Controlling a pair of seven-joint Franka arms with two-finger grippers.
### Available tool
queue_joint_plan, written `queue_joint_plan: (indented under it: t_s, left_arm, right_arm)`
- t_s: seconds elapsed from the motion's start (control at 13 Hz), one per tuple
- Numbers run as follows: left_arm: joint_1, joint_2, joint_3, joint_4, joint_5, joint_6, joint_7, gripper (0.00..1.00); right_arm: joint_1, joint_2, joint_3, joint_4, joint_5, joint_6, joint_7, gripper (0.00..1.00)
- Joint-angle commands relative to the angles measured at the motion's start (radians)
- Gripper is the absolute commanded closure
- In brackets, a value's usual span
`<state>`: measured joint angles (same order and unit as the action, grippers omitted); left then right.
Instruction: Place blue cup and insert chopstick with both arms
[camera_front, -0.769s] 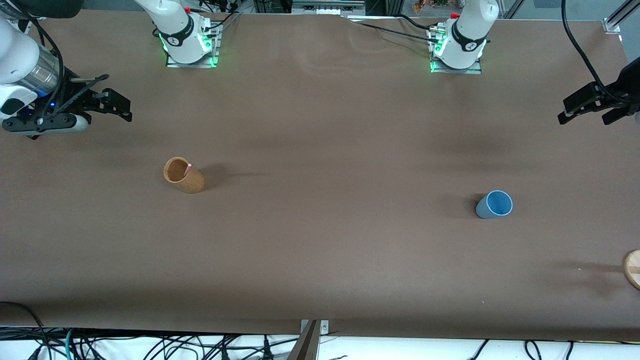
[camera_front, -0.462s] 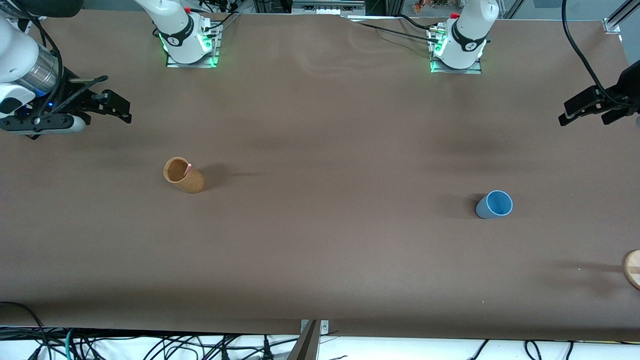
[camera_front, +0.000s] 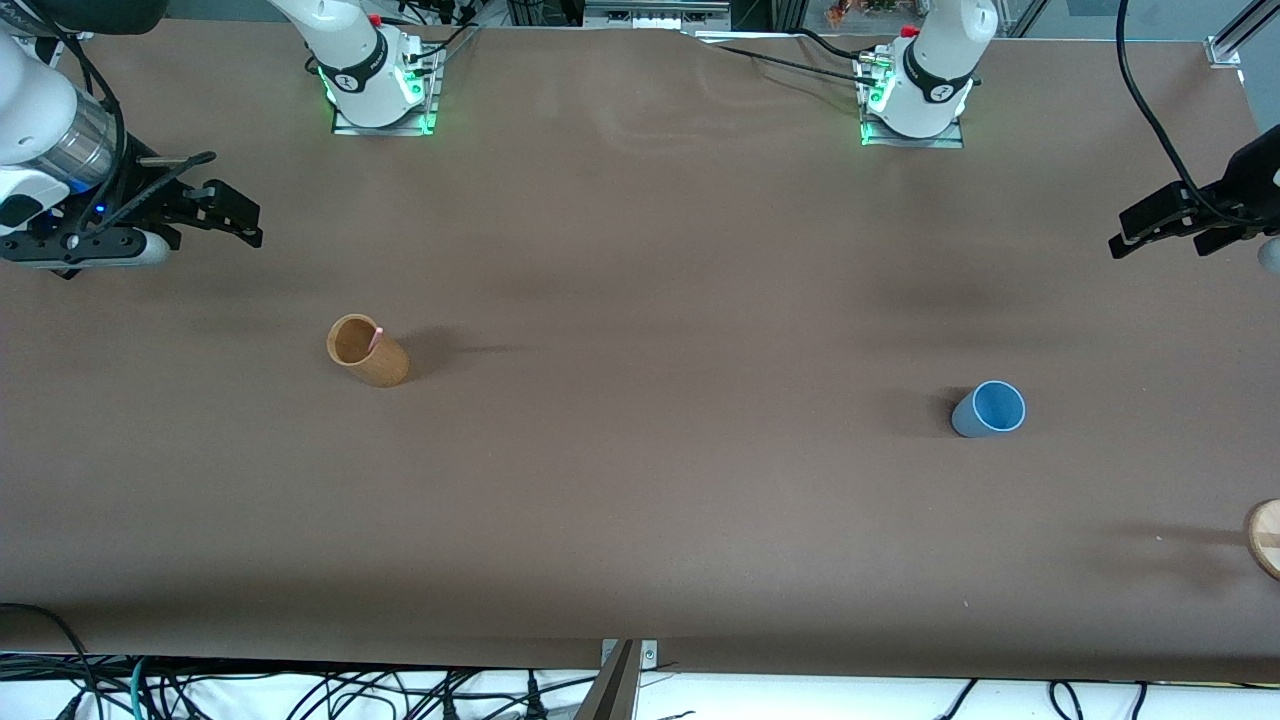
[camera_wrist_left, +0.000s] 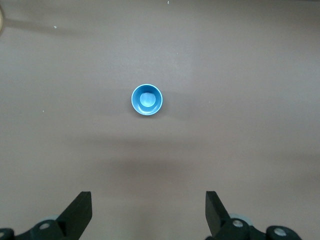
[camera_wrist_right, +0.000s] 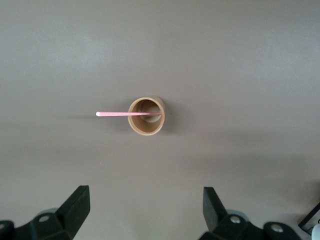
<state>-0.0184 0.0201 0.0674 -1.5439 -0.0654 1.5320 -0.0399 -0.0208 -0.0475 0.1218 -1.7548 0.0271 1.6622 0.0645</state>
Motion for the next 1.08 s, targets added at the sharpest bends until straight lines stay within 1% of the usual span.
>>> queue_joint_plan:
  t_s: [0.0,0.23,0.31,0.62,0.77,0.92,1.0]
  left_arm:
    - [0.012,-0.005,-0.017,-0.004,0.009,0.010,-0.012,0.00]
    - [0.012,0.000,-0.017,-0.004,0.009,0.010,-0.012,0.00]
    - [0.017,0.024,-0.017,-0.004,0.009,0.010,-0.012,0.00]
    - [-0.011,0.170,-0.018,0.016,0.021,0.022,-0.003,0.00]
    - [-0.015,0.277,-0.018,0.027,0.022,0.022,-0.003,0.00]
    - [-0.017,0.361,-0.018,0.016,0.009,0.078,-0.002,0.00]
    - [-0.021,0.380,-0.018,0.004,0.010,0.121,-0.002,0.00]
  right_arm:
    - [0.004,-0.017,0.004,-0.015,-0.012,-0.002,0.018,0.00]
    - [0.004,-0.017,0.009,-0.020,-0.012,-0.006,0.018,0.00]
    - [0.004,-0.015,0.018,-0.022,-0.012,-0.006,0.018,0.00]
    - [0.004,-0.003,0.021,-0.023,-0.010,-0.007,0.020,0.00]
    - [0.004,0.023,0.021,-0.020,-0.003,-0.006,0.044,0.00]
    - [0.008,0.063,0.021,-0.020,-0.004,0.001,0.061,0.00]
    - [0.012,0.092,0.021,-0.015,-0.006,0.007,0.064,0.00]
